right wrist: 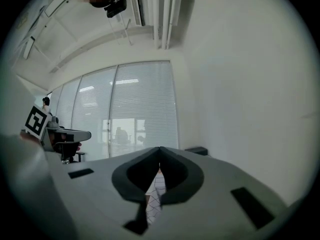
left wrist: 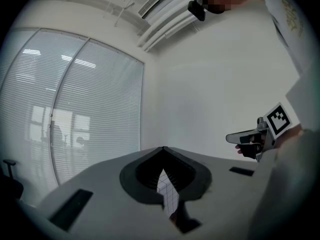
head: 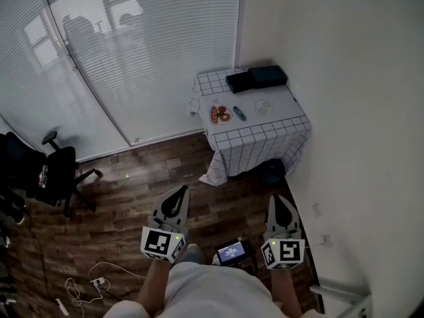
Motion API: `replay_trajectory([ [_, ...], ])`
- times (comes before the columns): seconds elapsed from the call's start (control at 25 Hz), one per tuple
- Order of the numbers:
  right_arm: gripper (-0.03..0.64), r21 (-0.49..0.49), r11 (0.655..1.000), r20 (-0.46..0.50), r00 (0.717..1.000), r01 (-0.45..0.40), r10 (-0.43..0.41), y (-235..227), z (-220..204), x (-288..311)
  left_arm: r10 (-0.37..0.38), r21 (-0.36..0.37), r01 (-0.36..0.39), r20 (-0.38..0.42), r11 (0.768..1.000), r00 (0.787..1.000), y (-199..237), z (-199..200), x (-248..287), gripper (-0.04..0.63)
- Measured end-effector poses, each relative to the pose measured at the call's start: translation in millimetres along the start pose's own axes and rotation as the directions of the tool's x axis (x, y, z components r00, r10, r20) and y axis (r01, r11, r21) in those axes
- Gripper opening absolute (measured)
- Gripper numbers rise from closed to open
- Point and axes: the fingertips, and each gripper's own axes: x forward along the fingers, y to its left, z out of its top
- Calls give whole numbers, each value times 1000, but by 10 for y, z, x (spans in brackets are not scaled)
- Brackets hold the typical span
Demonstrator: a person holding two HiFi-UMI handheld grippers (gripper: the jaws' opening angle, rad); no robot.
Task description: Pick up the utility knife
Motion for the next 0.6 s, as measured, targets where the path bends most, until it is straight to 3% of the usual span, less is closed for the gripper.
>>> replay_trajectory([
  [0.6,8,12,999,-14,999,43,-43,-351,-74,340,-49,1,49,3,999,999,2,-63,611,8],
])
